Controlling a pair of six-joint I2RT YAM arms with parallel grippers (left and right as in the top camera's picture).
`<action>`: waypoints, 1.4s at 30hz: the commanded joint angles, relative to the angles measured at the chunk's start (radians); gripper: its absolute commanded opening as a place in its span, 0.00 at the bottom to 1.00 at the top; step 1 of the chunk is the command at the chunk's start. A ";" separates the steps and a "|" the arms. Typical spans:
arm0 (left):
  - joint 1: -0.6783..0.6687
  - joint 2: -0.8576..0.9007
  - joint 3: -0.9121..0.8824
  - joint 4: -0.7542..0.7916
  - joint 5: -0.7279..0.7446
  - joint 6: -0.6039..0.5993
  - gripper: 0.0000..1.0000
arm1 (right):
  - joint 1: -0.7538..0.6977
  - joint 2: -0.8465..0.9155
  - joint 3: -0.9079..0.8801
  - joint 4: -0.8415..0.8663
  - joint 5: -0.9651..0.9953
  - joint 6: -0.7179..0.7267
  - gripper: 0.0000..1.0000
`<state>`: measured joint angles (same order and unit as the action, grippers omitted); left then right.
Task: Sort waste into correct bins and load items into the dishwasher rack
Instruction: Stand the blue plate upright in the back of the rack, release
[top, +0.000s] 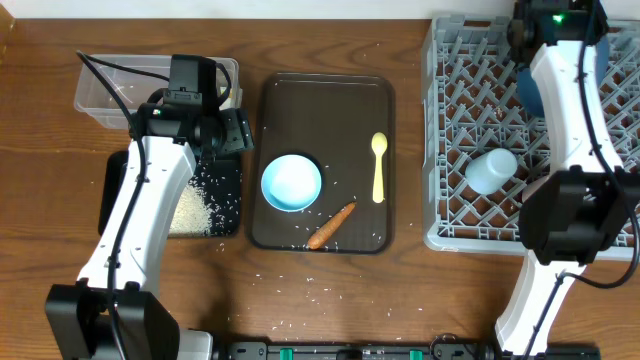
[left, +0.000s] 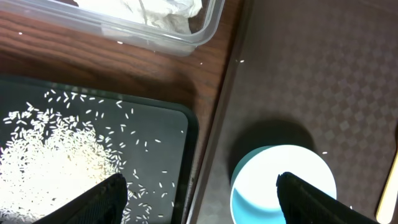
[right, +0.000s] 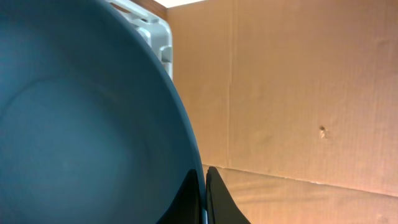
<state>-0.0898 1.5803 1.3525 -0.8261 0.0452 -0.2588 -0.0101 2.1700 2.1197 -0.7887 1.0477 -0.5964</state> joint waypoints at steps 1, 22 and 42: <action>0.000 -0.008 -0.007 0.002 -0.009 -0.005 0.79 | 0.012 0.041 0.003 -0.010 0.019 -0.002 0.01; 0.000 -0.007 -0.007 0.049 -0.009 -0.005 0.79 | -0.117 0.008 0.004 0.110 0.149 -0.052 0.01; 0.000 -0.007 -0.007 0.074 -0.009 -0.005 0.79 | -0.160 0.009 0.003 0.015 -0.240 -0.107 0.01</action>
<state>-0.0898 1.5803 1.3525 -0.7589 0.0452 -0.2588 -0.1699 2.1700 2.1307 -0.7433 0.9504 -0.6994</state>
